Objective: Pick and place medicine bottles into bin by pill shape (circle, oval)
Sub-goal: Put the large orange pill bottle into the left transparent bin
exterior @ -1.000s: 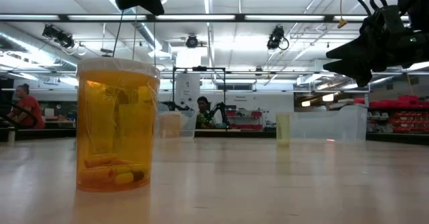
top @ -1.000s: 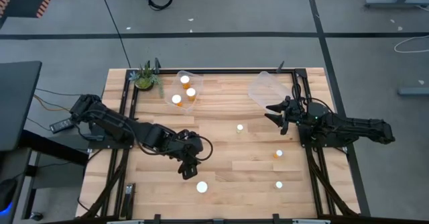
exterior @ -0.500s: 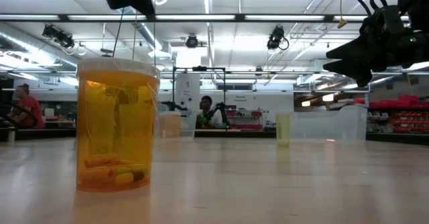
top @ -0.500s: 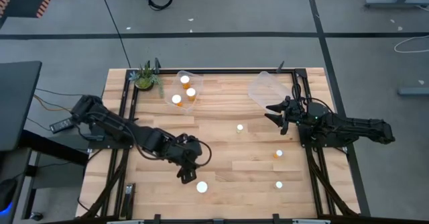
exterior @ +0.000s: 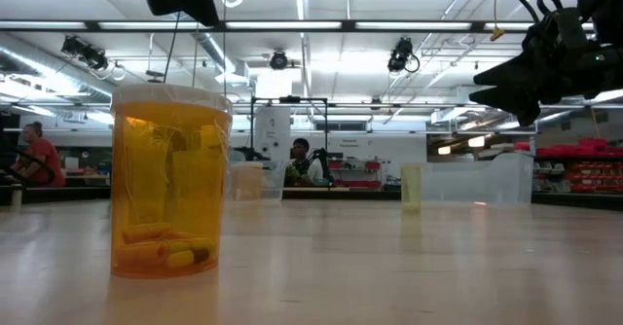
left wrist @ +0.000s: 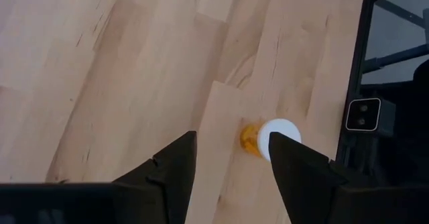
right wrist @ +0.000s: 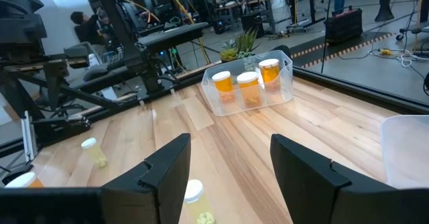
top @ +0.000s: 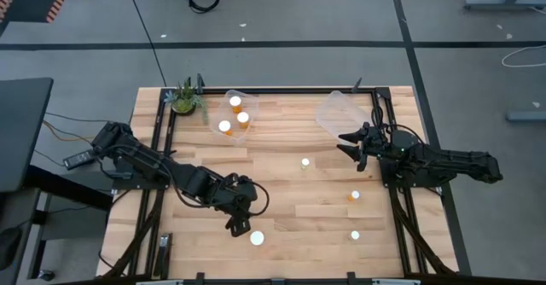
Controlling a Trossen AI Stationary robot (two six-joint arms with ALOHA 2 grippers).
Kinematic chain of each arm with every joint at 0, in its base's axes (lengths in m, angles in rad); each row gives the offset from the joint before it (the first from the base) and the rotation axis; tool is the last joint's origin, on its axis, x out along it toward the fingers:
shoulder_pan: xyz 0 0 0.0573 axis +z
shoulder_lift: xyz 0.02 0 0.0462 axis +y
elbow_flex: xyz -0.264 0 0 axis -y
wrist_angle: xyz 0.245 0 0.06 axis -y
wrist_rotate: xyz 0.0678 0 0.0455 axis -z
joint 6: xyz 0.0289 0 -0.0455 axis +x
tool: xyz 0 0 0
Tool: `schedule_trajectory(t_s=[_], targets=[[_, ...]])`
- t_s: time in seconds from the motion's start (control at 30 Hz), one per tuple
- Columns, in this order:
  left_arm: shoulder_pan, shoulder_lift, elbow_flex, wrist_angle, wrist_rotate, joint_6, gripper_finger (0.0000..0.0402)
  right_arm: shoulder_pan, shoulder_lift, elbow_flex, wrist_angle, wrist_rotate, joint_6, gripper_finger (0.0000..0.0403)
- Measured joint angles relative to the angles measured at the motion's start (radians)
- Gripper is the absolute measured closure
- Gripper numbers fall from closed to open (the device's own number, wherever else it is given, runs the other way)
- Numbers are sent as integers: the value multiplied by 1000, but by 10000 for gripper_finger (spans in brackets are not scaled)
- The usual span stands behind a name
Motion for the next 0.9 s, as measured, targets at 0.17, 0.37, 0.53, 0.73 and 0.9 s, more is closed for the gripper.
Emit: schedule_trajectory(t_s=[0.17,0.37,0.53,0.73,0.9], targets=[[0,0,0,0,0,0,207,0,0,0,0,0,0,189],[-4,20,-1,8,0,3,208,0,0,0,0,0,0,189],[-10,38,0,36,0,0,209,0,3,0,-1,0,0,189],[-17,47,0,65,12,-9,210,0,3,0,0,0,0,189],[-31,47,0,85,13,-35,210,0,3,0,0,0,0,189]])
